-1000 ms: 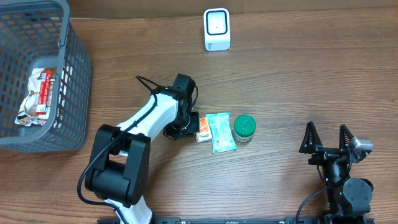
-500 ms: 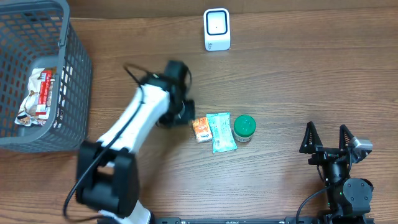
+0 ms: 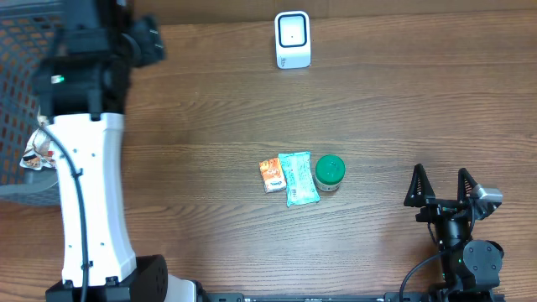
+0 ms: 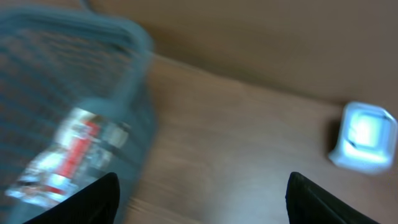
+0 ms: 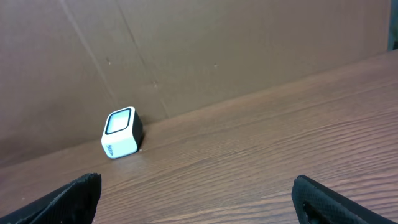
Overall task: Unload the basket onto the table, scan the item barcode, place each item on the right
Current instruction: 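Swing the left gripper back over the grey basket, then lower the left gripper into the basket and grasp a brown snack bag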
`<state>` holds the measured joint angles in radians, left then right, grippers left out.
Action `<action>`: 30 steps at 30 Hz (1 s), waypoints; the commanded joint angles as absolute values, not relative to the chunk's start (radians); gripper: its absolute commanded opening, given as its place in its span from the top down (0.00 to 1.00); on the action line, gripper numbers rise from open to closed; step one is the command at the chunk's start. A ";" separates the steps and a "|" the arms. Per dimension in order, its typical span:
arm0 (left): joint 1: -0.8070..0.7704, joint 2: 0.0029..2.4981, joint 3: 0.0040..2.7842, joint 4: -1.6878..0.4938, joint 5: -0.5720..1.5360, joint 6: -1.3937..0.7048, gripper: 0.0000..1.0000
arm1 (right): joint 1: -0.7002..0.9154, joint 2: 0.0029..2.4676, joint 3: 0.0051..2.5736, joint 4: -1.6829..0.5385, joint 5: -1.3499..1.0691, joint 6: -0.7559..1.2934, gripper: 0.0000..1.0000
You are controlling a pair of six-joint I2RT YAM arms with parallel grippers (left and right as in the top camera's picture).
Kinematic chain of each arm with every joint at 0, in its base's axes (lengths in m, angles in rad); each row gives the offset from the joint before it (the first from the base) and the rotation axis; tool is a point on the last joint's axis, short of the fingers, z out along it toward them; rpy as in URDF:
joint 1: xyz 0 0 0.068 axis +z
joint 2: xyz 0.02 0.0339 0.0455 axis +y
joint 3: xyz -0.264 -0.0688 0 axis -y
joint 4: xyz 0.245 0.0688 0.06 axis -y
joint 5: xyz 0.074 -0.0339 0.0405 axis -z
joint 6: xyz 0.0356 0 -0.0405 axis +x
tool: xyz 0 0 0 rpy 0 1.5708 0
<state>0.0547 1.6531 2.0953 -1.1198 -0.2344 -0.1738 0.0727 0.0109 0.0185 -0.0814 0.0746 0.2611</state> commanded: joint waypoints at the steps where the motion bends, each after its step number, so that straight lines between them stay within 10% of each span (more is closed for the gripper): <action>1: 0.171 1.646 2.141 -1.079 -0.324 -0.058 0.28 | 0.072 0.005 0.008 -0.077 0.073 0.257 0.00; 15: 0.580 1.787 2.140 -1.043 -0.189 0.095 0.20 | 0.072 0.005 0.008 -0.077 0.073 0.257 0.00; 30: 0.641 2.165 2.140 -1.008 -0.089 0.424 0.12 | 0.072 0.005 0.008 -0.077 0.073 0.257 0.00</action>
<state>0.6422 2.0975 2.1231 -1.0119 -0.1150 0.3084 0.0727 0.0113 0.0185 -0.0818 0.0746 0.2611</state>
